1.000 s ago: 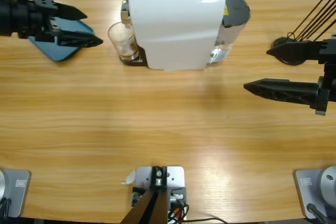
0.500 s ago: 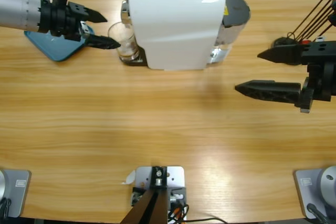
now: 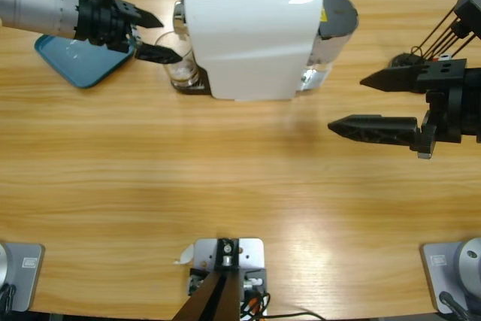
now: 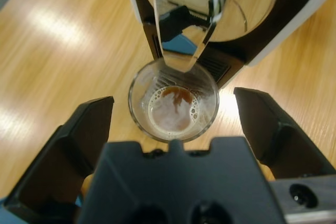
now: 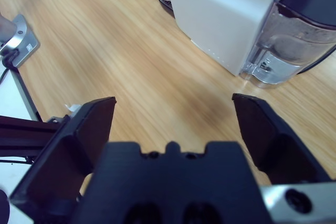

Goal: Pour coffee

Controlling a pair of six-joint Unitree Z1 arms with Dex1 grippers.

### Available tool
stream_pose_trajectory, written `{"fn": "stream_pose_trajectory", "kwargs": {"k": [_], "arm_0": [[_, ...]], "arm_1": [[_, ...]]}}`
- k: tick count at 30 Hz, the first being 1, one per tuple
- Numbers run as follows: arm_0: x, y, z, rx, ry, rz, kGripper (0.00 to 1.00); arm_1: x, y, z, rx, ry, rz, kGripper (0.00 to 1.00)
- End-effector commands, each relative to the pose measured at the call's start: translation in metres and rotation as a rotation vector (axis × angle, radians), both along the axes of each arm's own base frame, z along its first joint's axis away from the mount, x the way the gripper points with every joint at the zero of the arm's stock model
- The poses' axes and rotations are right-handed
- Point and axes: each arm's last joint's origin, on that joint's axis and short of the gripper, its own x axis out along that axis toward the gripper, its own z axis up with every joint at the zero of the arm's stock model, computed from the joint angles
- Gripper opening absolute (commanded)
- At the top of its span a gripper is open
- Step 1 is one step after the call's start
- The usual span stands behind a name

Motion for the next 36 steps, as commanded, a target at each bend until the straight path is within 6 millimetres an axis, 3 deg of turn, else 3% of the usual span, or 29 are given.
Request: {"fn": "stream_pose_trajectory", "kwargs": {"k": [1,17,20,22,26,27,36], "arm_0": [[0.017,-0.012,-0.03,0.03,0.046,-0.011,1.0],[0.023,-0.021,-0.047,0.051,0.078,-0.026,0.999],[0.023,-0.02,-0.047,0.053,0.076,-0.024,0.963],[0.024,-0.017,-0.046,0.052,0.073,-0.018,0.769],[0.024,-0.017,-0.046,0.048,0.065,-0.017,0.116],[0.024,-0.017,-0.046,0.048,0.065,-0.018,0.005],[0.012,-0.009,-0.045,0.064,0.067,-0.008,0.0]], "arm_1": [[0.003,0.001,-0.016,-0.03,0.049,0.009,1.0],[0.005,0.003,-0.018,-0.032,0.063,0.012,1.0],[0.007,0.004,-0.018,-0.031,0.063,0.014,1.0],[0.007,0.004,-0.019,-0.03,0.061,0.012,1.0],[0.007,0.004,-0.018,-0.027,0.06,0.012,1.0],[0.007,0.004,-0.018,-0.027,0.06,0.012,1.0],[0.008,0.003,-0.017,-0.023,0.055,0.004,1.0]]}}
